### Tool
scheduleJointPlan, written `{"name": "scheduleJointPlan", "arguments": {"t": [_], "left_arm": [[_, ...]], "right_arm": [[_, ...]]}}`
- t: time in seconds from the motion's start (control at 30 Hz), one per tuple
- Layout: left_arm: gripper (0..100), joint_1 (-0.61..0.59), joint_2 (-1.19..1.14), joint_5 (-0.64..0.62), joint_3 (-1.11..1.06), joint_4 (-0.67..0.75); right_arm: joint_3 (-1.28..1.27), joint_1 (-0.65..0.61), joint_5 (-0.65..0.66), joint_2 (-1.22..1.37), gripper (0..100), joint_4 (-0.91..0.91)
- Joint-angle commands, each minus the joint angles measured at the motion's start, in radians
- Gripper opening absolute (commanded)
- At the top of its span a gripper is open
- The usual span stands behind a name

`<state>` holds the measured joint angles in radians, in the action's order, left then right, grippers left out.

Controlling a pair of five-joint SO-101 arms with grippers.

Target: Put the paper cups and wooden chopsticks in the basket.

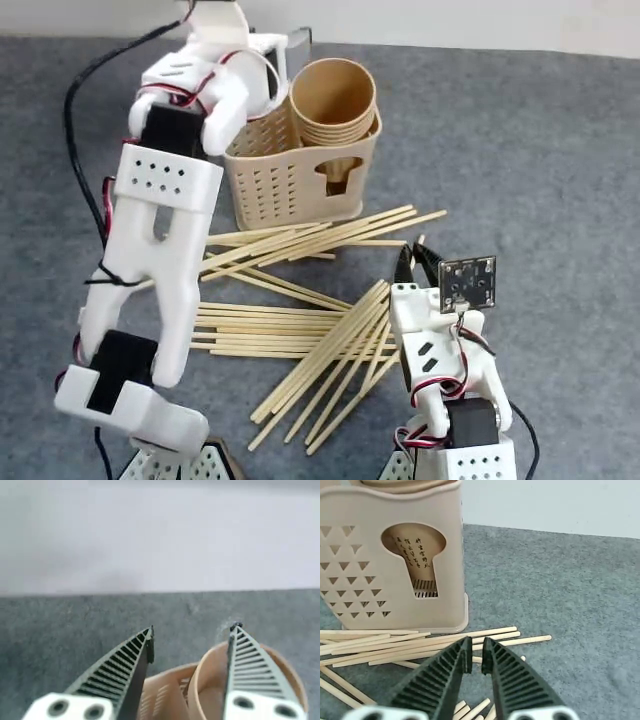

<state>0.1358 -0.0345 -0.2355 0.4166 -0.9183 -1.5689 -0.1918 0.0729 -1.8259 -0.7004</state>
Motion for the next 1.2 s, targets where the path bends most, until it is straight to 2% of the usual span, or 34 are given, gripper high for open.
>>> {"name": "scheduleJointPlan", "arguments": {"t": [0.0, 0.2, 0.47, 0.7, 0.93, 1.17], "left_arm": [[23, -0.004, 0.005, -0.012, 0.09, -0.021], [23, 0.008, 0.008, -0.012, 0.035, -0.025], [23, 0.062, 0.01, -0.006, -0.065, -0.203], [23, 0.062, 0.01, -0.006, -0.2, -0.166], [23, 0.031, 0.131, -0.014, -0.097, -0.178], [23, 0.002, 0.32, -0.005, -0.068, -0.35]], "right_arm": [[0.008, -0.015, 0.011, -0.01, 5.3, 0.027], [0.008, -0.015, 0.011, -0.01, 5.3, 0.027], [0.008, -0.015, 0.011, -0.01, 5.3, 0.027], [0.008, -0.015, 0.011, -0.01, 5.3, 0.027], [0.008, -0.015, 0.011, -0.01, 5.3, 0.027], [0.008, -0.015, 0.012, -0.01, 5.3, 0.027]]}}
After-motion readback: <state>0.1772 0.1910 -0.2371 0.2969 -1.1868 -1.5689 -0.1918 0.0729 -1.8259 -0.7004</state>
